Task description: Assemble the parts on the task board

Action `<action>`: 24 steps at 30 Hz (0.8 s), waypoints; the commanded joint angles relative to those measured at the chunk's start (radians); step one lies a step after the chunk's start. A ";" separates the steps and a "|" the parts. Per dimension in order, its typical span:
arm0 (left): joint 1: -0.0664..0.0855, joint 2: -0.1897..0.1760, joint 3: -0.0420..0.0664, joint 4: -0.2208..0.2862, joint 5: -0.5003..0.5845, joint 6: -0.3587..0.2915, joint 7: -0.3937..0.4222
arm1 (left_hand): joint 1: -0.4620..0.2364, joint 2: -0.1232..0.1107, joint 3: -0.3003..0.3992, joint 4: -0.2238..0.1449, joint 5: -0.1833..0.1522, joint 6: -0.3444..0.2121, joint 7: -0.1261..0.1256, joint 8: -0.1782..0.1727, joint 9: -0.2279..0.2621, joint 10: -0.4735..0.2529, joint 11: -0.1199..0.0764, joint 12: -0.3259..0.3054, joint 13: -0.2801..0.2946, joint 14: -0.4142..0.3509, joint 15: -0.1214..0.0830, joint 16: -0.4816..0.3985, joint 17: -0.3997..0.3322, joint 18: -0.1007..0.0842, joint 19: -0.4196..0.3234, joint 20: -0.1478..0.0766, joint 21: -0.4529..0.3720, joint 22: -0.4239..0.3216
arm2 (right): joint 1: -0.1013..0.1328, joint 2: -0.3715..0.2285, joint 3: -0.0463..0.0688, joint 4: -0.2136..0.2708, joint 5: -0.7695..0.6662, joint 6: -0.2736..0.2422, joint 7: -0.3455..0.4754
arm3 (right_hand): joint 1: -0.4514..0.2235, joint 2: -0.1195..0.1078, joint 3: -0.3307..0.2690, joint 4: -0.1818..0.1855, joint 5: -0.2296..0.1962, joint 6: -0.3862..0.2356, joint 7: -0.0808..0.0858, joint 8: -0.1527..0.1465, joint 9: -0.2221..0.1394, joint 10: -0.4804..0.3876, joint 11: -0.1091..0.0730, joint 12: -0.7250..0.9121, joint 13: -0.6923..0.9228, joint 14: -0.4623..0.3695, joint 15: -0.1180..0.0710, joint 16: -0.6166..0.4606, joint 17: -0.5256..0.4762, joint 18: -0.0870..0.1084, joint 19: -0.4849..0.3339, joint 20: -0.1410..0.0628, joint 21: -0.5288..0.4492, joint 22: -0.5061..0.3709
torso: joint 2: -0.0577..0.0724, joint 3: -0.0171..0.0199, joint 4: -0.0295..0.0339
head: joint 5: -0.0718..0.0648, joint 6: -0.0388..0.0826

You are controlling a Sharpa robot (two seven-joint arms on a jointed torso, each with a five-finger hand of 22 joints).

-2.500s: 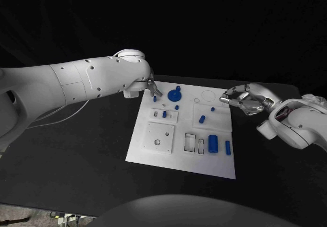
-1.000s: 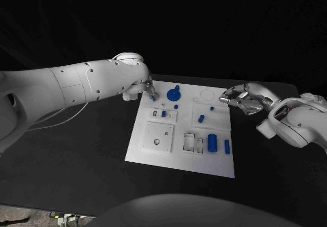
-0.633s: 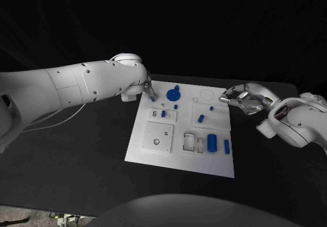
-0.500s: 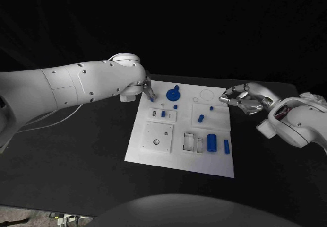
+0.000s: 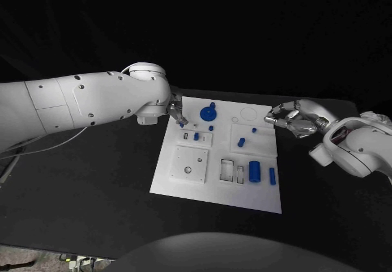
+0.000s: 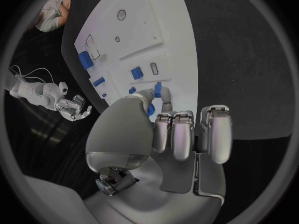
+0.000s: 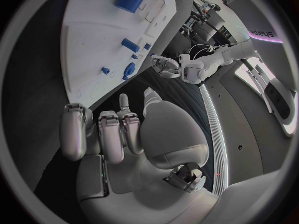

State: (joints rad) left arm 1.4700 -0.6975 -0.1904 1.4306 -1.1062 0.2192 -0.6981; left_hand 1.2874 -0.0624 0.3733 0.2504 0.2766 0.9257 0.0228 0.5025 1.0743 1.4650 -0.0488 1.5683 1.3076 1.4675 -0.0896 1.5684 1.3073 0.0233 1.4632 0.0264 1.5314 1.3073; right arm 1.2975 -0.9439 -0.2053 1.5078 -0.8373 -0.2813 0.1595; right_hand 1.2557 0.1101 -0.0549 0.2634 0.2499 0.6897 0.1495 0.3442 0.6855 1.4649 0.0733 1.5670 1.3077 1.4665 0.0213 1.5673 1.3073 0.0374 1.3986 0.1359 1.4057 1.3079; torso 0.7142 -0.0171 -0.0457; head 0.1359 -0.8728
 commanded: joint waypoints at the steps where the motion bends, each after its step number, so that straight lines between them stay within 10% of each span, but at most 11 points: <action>1: 0.002 -0.008 0.000 0.024 0.001 0.030 -0.056 | 0.001 -0.005 0.029 -0.024 -0.003 0.005 -0.007 -0.002 0.000 0.106 -0.003 0.002 0.263 0.103 -0.004 0.002 0.264 -0.009 0.074 -0.006 -0.004 0.233 | -0.002 0.000 0.000 0.000 -0.005 0.012 -0.001 | 0.013 0.000 0.001 -0.005 0.004 0.004 0.001 0.003 -0.001 0.106 0.009 0.004 0.263 0.104 0.010 0.003 0.263 0.015 -0.002 0.006 -0.006 0.193 | -0.001 -0.0007 0.0005 | 0.003 0.000; 24: -0.006 -0.006 -0.025 0.064 0.039 -0.009 -0.068 | -0.026 -0.009 0.049 -0.015 -0.019 0.009 -0.005 -0.006 0.002 0.106 -0.001 0.002 0.263 0.103 -0.002 0.002 0.264 -0.008 0.071 -0.005 -0.008 0.230 | -0.006 0.008 0.000 -0.005 -0.005 0.015 0.001 | 0.015 -0.001 0.002 -0.006 0.004 0.003 0.001 0.002 -0.001 0.106 0.008 0.004 0.263 0.104 0.010 0.003 0.263 0.015 -0.003 0.006 -0.006 0.193 | 0.002 -0.0005 -0.0021 | 0.014 0.000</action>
State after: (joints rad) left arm 1.4660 -0.7066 -0.2147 1.4921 -1.0776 0.2202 -0.6982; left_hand 1.2609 -0.0804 0.4175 0.2337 0.2638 0.9276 0.0247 0.4948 1.0753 1.4650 -0.0486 1.5683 1.3075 1.4675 -0.0895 1.5684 1.3080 0.0234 1.4631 0.0265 1.5278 1.3073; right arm 1.2922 -0.9373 -0.2055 1.5024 -0.8374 -0.2806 0.1580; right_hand 1.2638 0.1102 -0.0549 0.2634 0.2499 0.6898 0.1495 0.3442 0.6856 1.4649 0.0733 1.5671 1.3082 1.4665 0.0213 1.5673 1.3079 0.0373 1.3986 0.1358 1.4057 1.3076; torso 0.7150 -0.0171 -0.0476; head 0.1510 -0.8728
